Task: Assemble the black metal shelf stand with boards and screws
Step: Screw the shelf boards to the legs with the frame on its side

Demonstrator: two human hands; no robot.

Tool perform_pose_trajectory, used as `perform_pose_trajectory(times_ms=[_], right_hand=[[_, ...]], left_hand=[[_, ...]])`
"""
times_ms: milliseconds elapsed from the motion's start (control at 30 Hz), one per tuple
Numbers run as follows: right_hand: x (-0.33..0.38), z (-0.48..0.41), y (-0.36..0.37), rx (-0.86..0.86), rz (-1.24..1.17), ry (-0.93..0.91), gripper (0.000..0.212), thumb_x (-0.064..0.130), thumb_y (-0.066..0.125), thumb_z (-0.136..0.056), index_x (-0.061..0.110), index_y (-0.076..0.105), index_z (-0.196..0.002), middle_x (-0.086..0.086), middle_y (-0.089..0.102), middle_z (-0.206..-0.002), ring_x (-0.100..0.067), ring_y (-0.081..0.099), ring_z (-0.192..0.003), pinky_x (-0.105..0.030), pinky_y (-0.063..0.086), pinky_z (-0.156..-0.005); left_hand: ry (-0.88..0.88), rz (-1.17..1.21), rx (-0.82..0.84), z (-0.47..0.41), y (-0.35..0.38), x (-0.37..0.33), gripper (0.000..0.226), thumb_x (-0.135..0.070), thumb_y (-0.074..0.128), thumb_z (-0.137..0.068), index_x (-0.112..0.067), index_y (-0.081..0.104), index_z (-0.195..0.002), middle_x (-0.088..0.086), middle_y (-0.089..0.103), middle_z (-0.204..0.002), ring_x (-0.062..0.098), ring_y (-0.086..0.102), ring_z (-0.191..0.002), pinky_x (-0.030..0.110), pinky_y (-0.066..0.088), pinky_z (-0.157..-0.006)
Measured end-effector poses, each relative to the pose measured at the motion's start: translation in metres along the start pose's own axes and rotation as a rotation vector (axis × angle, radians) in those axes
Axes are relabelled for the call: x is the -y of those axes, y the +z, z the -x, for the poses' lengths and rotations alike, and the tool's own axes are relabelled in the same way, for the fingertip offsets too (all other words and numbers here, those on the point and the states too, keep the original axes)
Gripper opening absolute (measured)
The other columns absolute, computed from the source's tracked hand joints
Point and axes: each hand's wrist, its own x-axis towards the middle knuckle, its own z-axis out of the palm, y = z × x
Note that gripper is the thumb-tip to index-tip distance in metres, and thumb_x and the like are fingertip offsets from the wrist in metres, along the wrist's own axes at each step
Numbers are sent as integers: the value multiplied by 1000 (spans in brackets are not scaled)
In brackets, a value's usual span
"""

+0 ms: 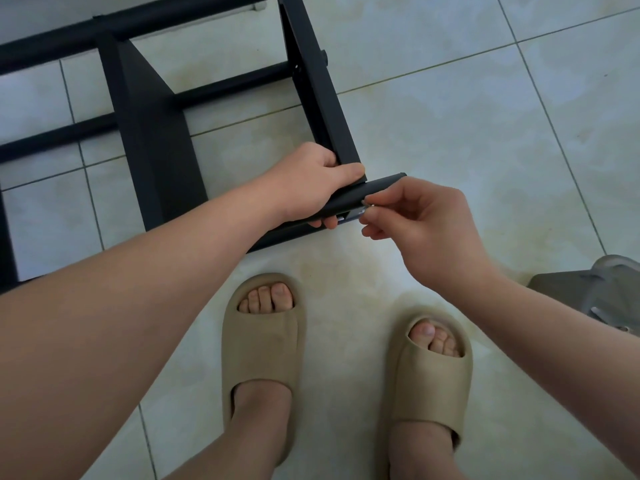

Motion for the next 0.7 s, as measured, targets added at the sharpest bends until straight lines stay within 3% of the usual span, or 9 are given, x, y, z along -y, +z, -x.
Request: perform_pose_trajectory(times_ms=[100, 367, 567, 700], right_hand=[[2, 1, 3, -35, -38, 34, 20, -1, 69, -90, 18, 69, -83, 0, 74, -74, -12, 73, -67, -28, 61, -73], [2, 4, 1, -20, 259, -125, 21, 6, 69, -92, 25, 66, -85, 10, 71, -74, -3, 70, -69, -25, 56, -73], [-2, 0, 1, 9, -252, 70, 14, -7, 67, -90, 6, 67, -85, -5, 74, -69, -19, 72, -63, -27, 59, -66], [-7, 4, 4, -7, -180, 4, 19, -6, 69, -89, 12, 68, -82, -4, 74, -74, -20, 74, -69, -28, 60, -72]], left_hand=[[-6, 6, 6, 0, 0, 0, 43, -33, 56, -100, 10, 64, -100, 2, 65, -50, 16, 59, -40, 22, 45, -41], [-10, 1, 0, 0, 0, 1, 44, -35, 56, -99, 8, 65, -99, 2, 65, -50, 15, 60, -40, 22, 46, -42], [-5, 5, 8, -1, 0, 2, 44, -36, 56, -100, 7, 66, -98, 5, 66, -52, 16, 60, -41, 22, 46, -43], [-7, 11, 12, -1, 0, 2, 43, -35, 56, -100, 6, 66, -101, 4, 66, -52, 16, 61, -42, 22, 46, -43]])
